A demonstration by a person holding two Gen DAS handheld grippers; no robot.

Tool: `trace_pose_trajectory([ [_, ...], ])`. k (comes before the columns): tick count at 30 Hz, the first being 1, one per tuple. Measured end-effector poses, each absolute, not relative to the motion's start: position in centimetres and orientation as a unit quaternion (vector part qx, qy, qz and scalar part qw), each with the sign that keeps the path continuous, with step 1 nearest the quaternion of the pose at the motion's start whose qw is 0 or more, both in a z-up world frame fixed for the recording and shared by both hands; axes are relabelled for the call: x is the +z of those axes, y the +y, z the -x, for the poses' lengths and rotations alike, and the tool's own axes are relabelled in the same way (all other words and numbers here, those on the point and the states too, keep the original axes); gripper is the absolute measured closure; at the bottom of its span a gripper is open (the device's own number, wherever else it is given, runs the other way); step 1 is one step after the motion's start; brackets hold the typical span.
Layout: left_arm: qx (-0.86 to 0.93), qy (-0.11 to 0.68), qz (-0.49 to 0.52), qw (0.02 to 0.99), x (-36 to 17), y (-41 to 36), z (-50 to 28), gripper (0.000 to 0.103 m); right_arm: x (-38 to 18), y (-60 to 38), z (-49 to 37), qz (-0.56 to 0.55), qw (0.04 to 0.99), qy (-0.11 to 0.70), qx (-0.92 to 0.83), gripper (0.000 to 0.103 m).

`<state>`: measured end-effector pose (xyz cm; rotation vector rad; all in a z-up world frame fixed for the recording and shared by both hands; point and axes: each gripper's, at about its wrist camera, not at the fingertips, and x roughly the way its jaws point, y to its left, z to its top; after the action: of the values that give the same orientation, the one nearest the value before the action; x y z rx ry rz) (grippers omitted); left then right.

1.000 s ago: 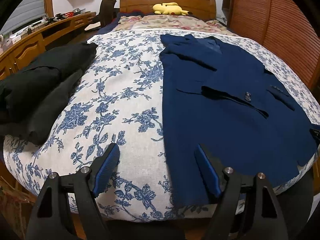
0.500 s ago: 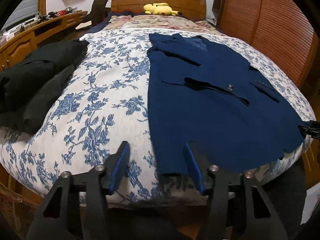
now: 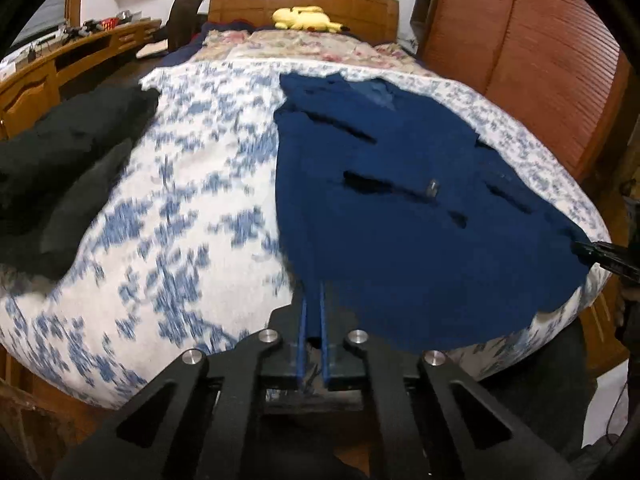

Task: Fold large clothes
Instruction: 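Grasp the blazer hem with both grippers, then lift the hem with both grippers and lay it onto the collar, release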

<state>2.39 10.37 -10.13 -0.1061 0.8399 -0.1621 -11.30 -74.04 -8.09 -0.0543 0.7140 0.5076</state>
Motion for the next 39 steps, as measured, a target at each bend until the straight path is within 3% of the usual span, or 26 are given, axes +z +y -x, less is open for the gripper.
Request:
trace_pose_trajectory([
  [13,-0.094,0.312,0.014,0.945,2.3,8.4,-3.1,0.098,2.3,-75.4,11.8,-0.011,0.939,0.235,0.25,0.095],
  [25,-0.113,0.215,-0.005,0.97,13.1,6.5,1.2,0.098,9.7,-76.6,20.1,-0.003,0.951,0.141,0.274,0.095],
  [33,-0.126,0.16,-0.013,0.979,18.5,5.9,5.6,0.098,11.6,-78.9,26.0,0.006,0.954,0.077,0.289,0.095],
  [39,-0.108,0.166,-0.017,0.98,18.0,6.2,3.6,0.098,9.1,-79.6,23.6,0.017,0.956,0.084,0.28,0.095],
])
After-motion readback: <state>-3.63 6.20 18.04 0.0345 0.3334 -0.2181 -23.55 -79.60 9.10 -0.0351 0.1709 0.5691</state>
